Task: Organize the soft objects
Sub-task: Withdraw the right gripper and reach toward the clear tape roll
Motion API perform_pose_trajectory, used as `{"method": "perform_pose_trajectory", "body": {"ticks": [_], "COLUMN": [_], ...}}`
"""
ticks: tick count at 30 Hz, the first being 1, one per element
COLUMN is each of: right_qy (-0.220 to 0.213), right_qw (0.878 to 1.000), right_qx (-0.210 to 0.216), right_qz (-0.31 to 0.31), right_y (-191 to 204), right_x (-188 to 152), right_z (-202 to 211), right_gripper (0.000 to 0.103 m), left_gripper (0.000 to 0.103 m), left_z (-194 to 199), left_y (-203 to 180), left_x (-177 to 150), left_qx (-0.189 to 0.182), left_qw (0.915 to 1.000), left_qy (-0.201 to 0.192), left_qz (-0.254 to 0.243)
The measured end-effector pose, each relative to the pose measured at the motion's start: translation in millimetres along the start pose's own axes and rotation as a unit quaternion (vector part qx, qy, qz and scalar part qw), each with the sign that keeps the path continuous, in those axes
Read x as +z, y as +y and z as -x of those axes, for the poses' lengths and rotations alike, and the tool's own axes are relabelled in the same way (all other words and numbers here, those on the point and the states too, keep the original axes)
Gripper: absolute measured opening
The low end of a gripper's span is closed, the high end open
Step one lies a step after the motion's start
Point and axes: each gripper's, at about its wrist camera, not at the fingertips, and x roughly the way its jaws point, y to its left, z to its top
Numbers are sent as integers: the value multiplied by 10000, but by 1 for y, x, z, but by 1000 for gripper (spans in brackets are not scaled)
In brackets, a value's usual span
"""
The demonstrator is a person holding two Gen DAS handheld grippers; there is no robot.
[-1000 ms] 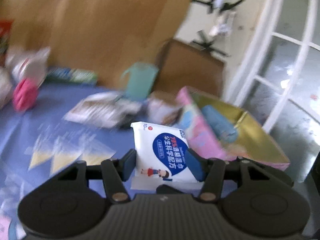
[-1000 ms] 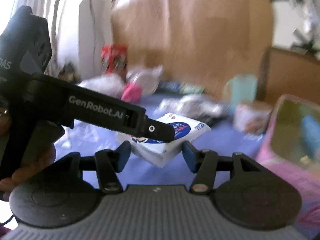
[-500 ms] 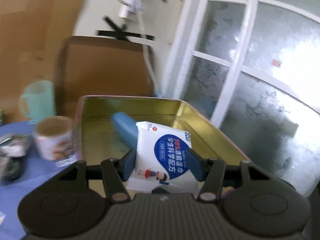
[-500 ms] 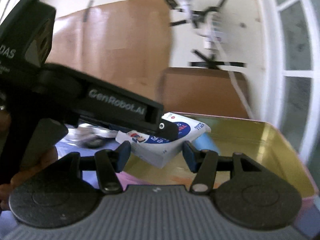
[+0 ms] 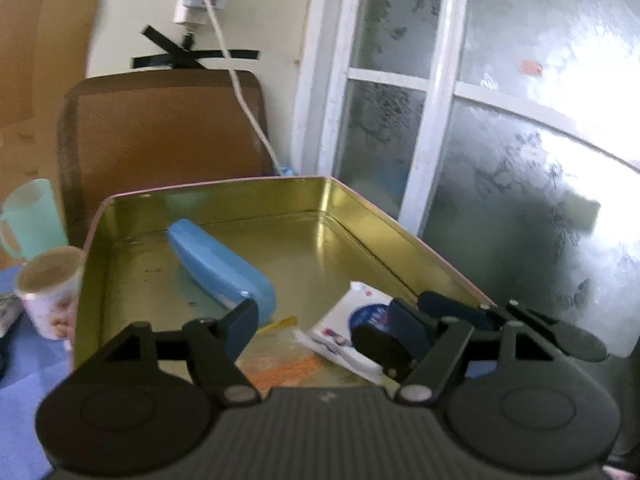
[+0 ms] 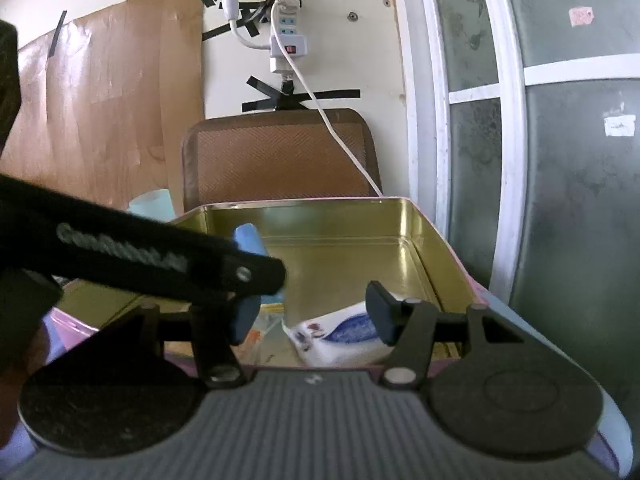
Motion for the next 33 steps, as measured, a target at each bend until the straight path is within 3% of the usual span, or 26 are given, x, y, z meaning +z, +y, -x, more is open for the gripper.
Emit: {"method": "perform_pose_trajectory", "body": {"ticks": [10,14,21,27,30,33], "right_qy": [-157,-195,-39,682,1222,1730], "right_qw": [9991,9978,9897,9687,9511,9317], "right_qx": [351,628,1389,2374,2829,3084], "right_qz": [169,76,348,247,-222,-831], "right_y": [28,41,94,142,161,181], "right_x": [9,15,17,16,27,50], "right_z": [1,3,-1,-27,-54,-99], "right_gripper": [61,60,55,49,46,45], "left_gripper": [75,75,75,75,75,75], "left_z": [71,99,128,159,169,170], "left_y": [54,91,158,206,231,246], "left_x": [-13,-35,-81,-104,-114,-131], "left_qx": [475,1076,2143,2812,3110,3111], "left_qw": [9971,9910,9700,9480,9335,9275], "left_qy": [-365,-440,-193,-335,-415,-451], "left_qz": [468,657,1135,1451,1736,2021]}}
